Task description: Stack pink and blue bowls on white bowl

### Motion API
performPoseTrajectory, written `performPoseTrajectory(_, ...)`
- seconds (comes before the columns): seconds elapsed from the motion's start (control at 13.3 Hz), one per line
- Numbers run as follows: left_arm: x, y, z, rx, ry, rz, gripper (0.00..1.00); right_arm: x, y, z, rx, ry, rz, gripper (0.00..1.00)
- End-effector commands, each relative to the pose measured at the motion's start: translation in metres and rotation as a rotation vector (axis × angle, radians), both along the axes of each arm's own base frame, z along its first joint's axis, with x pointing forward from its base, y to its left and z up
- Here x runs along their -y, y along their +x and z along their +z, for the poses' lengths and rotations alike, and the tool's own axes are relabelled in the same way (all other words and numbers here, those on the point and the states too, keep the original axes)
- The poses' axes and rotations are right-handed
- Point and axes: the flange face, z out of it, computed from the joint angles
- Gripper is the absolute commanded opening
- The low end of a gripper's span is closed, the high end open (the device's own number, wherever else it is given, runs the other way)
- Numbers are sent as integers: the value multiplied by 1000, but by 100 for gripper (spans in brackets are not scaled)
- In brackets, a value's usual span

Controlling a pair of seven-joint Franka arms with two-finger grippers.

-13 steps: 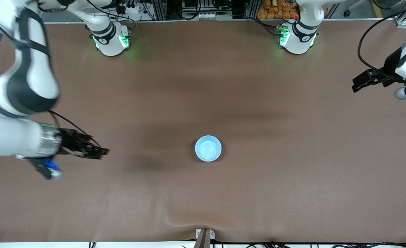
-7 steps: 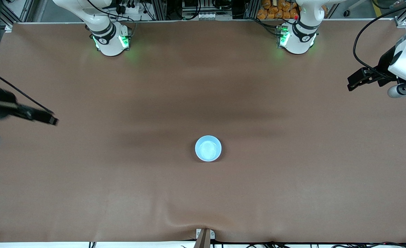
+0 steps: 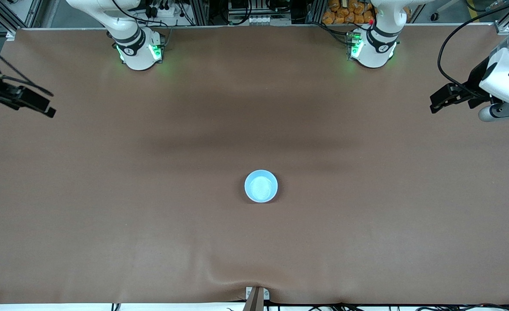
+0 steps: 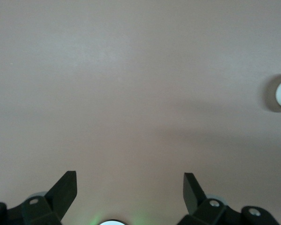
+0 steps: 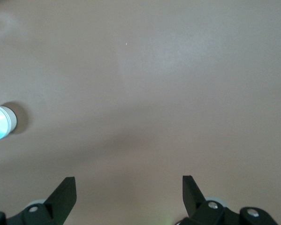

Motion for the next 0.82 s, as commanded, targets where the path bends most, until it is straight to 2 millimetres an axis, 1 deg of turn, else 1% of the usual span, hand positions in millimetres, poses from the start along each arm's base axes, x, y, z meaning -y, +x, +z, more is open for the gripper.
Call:
performPoseTrajectory(0.0, 0, -7, 9, 12, -25, -16, 100, -17, -18, -5, 14, -35, 48, 100)
performPoseTrajectory(0.15, -1, -8, 7, 1, -26, -54, 100, -11, -14, -1, 23, -37, 41, 100)
performPoseTrajectory(0.22, -3, -8, 7, 2, -29, -96, 100, -9, -13, 7, 40, -39, 44, 100)
performPoseTrajectory(0.3, -5, -8, 7, -1, -30, -127, 100, -9, -9, 10, 46, -41, 47, 100)
performPoseTrajectory(0.45, -7, -8, 7, -3, -31, -137, 100, -5, -5, 15, 56, -67, 45, 100)
performPoseTrajectory(0.75, -7, -7, 9, 1, -22, -135, 100, -5, -3, 13, 51, -71, 71, 100)
